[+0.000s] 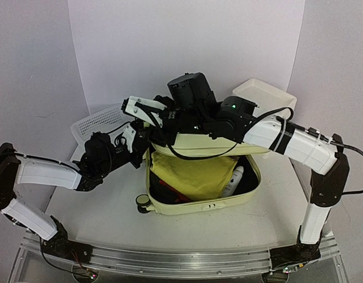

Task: Open, take out, and arrange the luggage

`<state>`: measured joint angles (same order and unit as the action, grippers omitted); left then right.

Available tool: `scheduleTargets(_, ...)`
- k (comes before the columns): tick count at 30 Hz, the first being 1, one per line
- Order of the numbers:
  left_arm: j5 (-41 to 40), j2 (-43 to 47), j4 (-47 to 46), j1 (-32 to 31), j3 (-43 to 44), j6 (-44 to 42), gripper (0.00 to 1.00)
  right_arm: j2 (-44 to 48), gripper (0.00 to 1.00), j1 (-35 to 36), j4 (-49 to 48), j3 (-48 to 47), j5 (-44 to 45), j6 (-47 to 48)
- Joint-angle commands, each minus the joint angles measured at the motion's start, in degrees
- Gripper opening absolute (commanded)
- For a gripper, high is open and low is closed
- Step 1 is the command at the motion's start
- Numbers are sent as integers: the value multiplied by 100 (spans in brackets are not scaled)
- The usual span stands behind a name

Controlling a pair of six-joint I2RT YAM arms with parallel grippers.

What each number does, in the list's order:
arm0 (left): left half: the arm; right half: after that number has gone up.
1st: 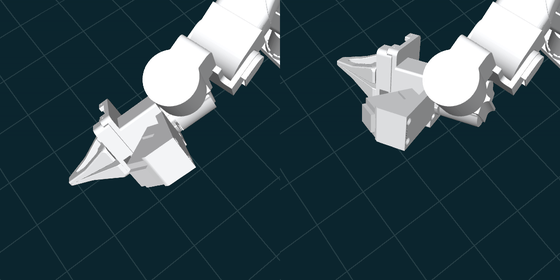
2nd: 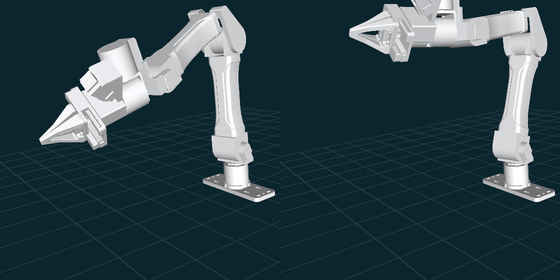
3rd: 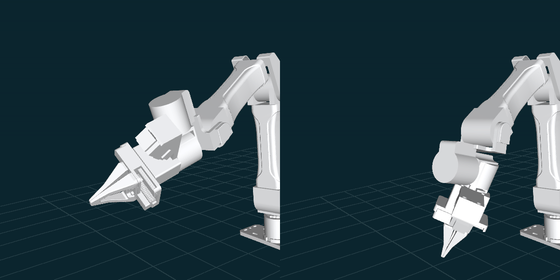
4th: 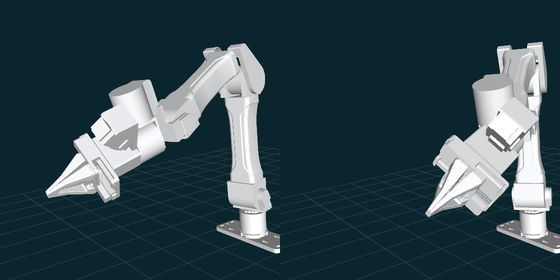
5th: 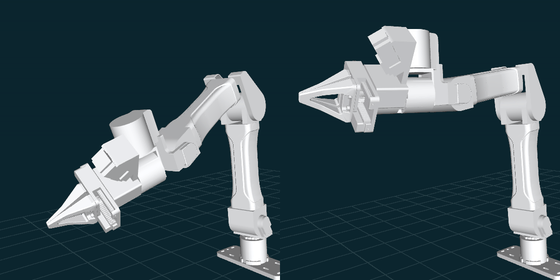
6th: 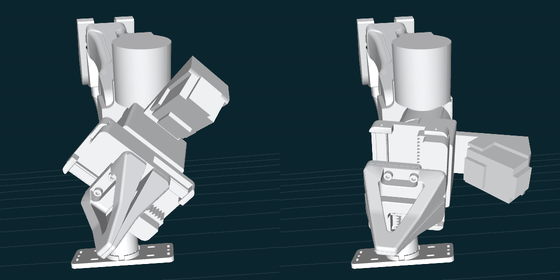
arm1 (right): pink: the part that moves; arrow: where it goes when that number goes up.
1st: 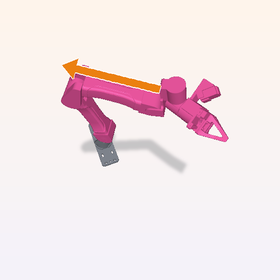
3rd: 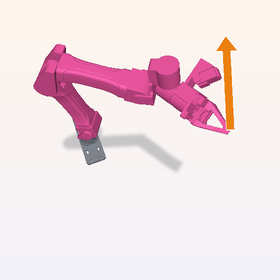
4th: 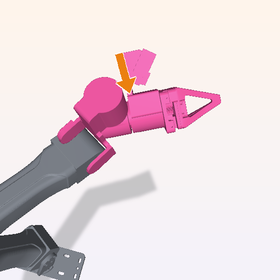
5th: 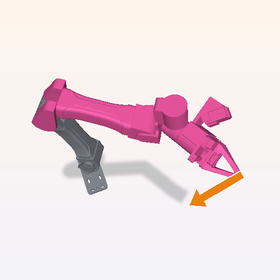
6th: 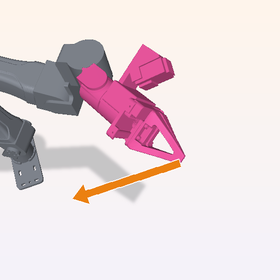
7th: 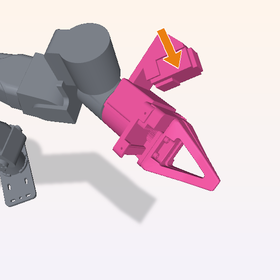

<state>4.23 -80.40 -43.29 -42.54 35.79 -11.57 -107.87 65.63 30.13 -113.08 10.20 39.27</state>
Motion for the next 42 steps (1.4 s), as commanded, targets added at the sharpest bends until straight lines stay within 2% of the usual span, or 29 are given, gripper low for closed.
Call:
scheduleTargets(1, -306, 45, -727, 1, 819, 410, 3, 881, 76, 12, -1637, 121, 42, -629)
scheduleTargets(5, -367, -21, -465, 5, 1052, 607, 0, 1356, 93, 12, -1642, 564, 238, -639)
scheduleTargets(8, -367, -50, -261, 1, 1218, 700, 0, 1767, 98, 13, -1634, 979, 457, -565)
scheduleTargets(17, -370, -184, 294, 9, 1754, 884, 0, 3287, 98, 14, -1299, 2783, 1399, -524)
scheduleTargets(23, -544, -338, 447, 16, 1990, 981, 0, 3901, 98, 13, -1045, 3610, 1849, -406)
scheduleTargets(28, -559, -363, 549, 19, 2128, 955, 0, 3767, 98, 3, -1029, 3681, 2438, 126)
scheduleTargets(34, -663, -308, 643, 17, 2142, 930, 0, 3028, 98, -247, -1087, 3126, 2829, 546)
scheduleTargets(40, -705, -234, 880, 27, 2167, 1009, 0, 2055, 88, -450, -1665, 2388, 3520, 1191)
scheduleTargets(42, -737, -180, 1005, 27, 2155, 1055, 0, 1872, 78, -494, -1791, 2162, 3456, 1239)
